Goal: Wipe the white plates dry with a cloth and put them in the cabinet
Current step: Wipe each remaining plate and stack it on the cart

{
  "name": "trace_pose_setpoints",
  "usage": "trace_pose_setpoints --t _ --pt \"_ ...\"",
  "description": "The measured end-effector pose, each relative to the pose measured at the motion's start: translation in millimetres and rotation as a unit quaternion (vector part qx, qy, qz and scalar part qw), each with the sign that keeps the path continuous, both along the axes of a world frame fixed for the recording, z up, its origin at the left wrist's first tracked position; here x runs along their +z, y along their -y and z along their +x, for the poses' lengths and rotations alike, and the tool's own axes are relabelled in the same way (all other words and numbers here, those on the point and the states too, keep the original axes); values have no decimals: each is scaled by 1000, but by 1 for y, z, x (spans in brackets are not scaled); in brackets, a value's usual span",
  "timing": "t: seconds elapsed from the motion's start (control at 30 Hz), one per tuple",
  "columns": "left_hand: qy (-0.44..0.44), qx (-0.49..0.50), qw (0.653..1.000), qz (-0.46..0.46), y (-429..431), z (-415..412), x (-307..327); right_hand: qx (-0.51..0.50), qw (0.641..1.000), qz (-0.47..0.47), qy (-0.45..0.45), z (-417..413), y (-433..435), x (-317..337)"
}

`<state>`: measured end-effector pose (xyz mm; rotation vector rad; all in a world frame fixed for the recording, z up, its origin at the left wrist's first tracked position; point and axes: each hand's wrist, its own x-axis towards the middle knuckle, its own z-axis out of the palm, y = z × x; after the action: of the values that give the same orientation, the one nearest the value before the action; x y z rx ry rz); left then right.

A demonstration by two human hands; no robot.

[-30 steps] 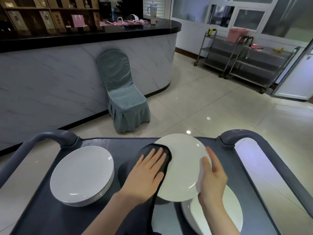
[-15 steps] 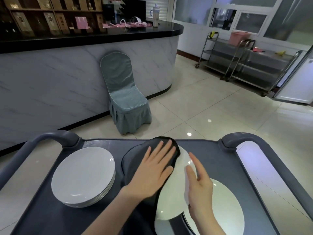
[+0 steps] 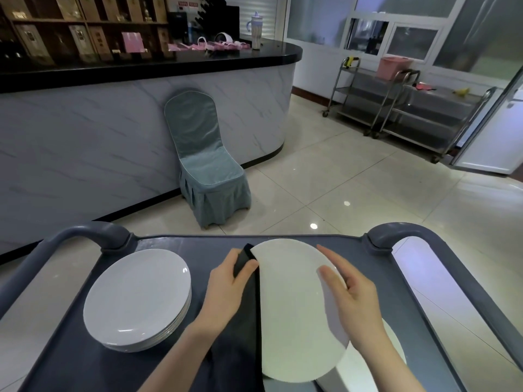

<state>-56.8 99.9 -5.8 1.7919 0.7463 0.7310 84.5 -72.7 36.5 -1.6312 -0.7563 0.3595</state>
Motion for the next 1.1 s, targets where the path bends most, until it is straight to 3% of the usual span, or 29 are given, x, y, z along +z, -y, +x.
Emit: trace_pose_setpoints --t 0.13,0.37,0.43,0.57,0.63,0.73,0.87,1.0,1.1 --pt "-51 -19 998 -5 -6 -2 -1 -27 998 4 -52 -2 6 -7" --pt "-153 -210 955 143 -19 14 34 114 990 -79 23 -3 -5 4" --pt "-120 -188 968 113 -17 13 31 106 992 -66 7 -3 -5 4" --pt "-32 -3 999 -16 -3 0 3 -5 996 38 -85 0 0 0" --pt "-41 46 996 -69 6 -5 -13 -48 989 65 -125 -1 1 -3" --pt "-65 40 994 -84 5 -6 -23 -22 994 17 -102 -2 3 -8" --pt "-63 -59 995 -43 -13 -4 -5 44 997 -36 -50 11 3 5" --pt "-119 -220 968 28 -20 9 16 162 979 -126 3 6 -9 11" --pt "-107 -195 975 9 -16 12 15 145 984 -102 -18 4 -11 11"
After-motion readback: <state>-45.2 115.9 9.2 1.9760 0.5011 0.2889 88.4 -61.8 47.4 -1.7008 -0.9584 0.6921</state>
